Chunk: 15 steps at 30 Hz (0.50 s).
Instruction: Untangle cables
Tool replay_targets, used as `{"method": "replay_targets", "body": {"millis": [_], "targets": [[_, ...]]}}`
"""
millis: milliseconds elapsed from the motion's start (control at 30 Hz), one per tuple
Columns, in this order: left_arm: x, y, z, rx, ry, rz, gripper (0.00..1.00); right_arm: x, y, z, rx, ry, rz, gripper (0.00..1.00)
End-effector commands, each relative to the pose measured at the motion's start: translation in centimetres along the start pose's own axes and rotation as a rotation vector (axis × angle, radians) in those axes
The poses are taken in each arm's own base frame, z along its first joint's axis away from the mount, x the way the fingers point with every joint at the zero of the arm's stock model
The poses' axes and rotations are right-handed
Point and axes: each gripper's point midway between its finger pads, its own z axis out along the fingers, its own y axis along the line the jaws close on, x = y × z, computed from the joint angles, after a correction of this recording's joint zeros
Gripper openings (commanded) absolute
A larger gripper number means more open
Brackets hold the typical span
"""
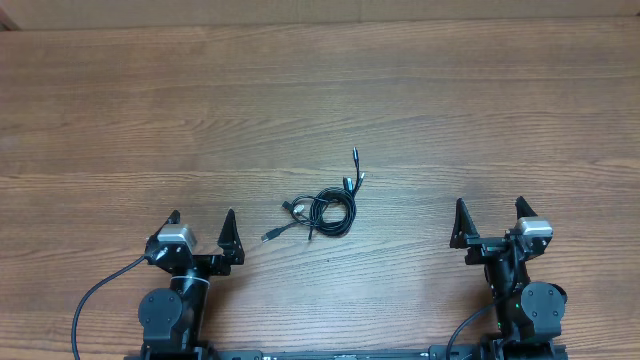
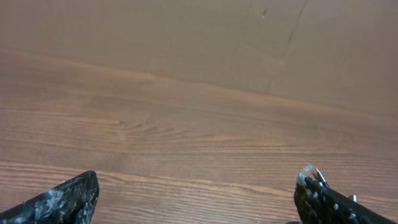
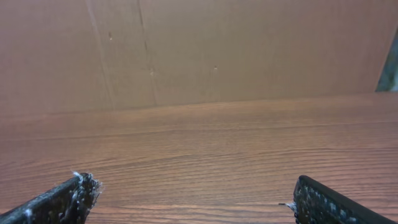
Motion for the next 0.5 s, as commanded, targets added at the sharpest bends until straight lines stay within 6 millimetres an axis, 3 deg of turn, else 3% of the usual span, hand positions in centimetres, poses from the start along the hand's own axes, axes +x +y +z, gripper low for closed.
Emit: {"method": "replay_targets", "body": {"millis": [0, 467], "targets": [[-0.4, 0.1, -0.4, -0.012, 0.015, -0.022, 1.00, 0.2, 0.0, 0.0, -0.001, -0.003, 0.006, 1.00], [-1.1, -0.1, 0.7, -0.037, 0.151, -0.006, 1.00, 0.2, 0.0, 0.0, -0.001, -0.003, 0.006, 1.00]]}}
